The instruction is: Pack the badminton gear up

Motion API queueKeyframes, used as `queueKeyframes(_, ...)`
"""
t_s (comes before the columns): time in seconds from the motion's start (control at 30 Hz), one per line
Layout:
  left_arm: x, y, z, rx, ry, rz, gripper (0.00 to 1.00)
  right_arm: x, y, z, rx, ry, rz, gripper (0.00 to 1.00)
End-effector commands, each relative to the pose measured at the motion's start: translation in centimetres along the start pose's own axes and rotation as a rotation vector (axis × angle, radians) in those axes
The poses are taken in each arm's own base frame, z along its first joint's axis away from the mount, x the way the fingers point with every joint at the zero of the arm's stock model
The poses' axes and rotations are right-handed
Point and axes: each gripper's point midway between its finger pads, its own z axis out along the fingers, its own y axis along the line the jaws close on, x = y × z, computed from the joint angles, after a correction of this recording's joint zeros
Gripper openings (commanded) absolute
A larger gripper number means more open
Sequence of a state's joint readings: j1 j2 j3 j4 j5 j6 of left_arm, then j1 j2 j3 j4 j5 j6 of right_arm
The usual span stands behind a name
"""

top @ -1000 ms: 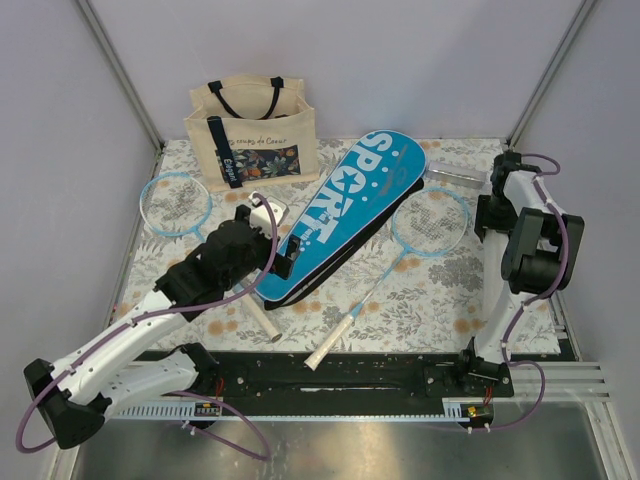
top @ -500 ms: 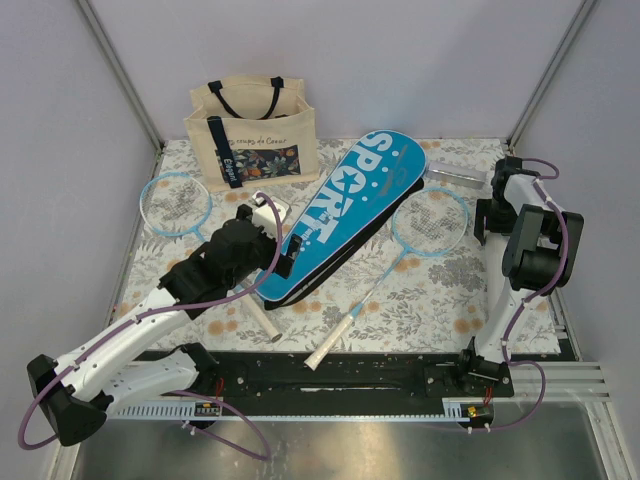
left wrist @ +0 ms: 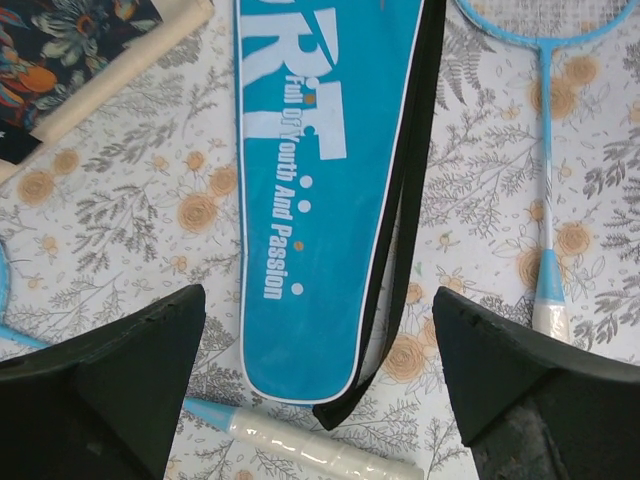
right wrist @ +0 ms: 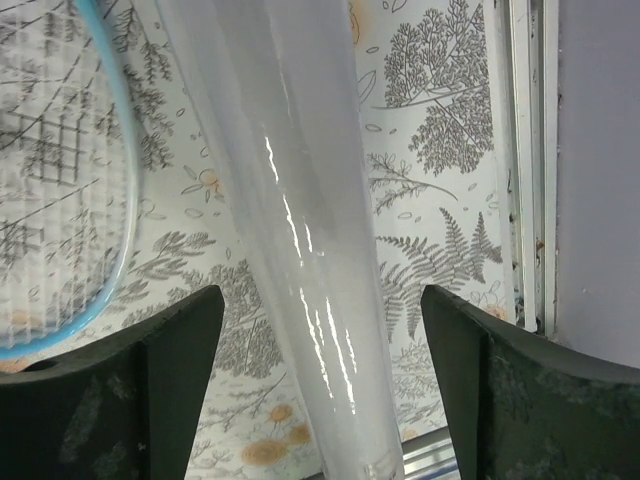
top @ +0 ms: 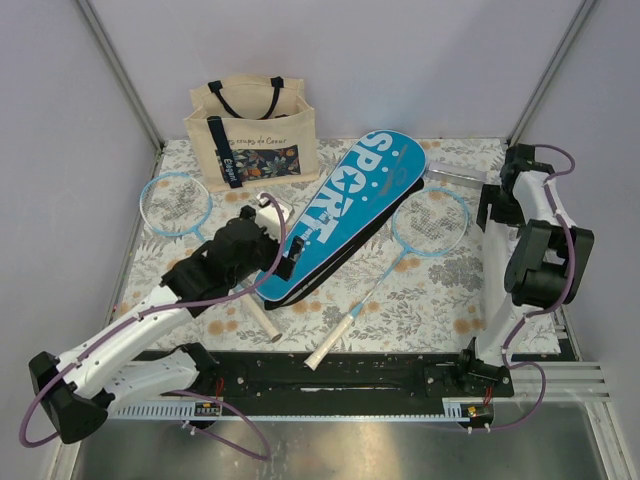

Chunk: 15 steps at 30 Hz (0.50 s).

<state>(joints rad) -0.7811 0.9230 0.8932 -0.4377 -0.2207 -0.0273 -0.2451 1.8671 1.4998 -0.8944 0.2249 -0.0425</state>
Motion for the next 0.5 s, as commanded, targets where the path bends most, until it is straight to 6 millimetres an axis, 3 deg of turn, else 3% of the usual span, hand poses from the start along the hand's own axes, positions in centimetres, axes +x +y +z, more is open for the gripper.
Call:
queueKeyframes(0.0,-0.5,-1.7,0.0,0.088,0.041,-0.017,0.99,-1.8,0.5,-5.8,-0.1,-0.137,0.063,0.88)
queueKeyframes(0.13,0.6,-2.9,0.4,0.133,0.144,-0.048,0.91,-1.7,3.5,-9.2,-0.29,-0.233,0.156,0.84)
queueKeyframes(0.27,2.3,-6.1,1.0,0.261,0.217,-0.131,0.82,-0.8,6.9,-12.7,-0.476,-0.325,0.236,0.81)
queueKeyframes(0.47,7.0,-9.6,2.1,0.272,0.329,-0.114,0.77,2.1,12.1,-15.4,-0.664,-0.345,0.217,0.78)
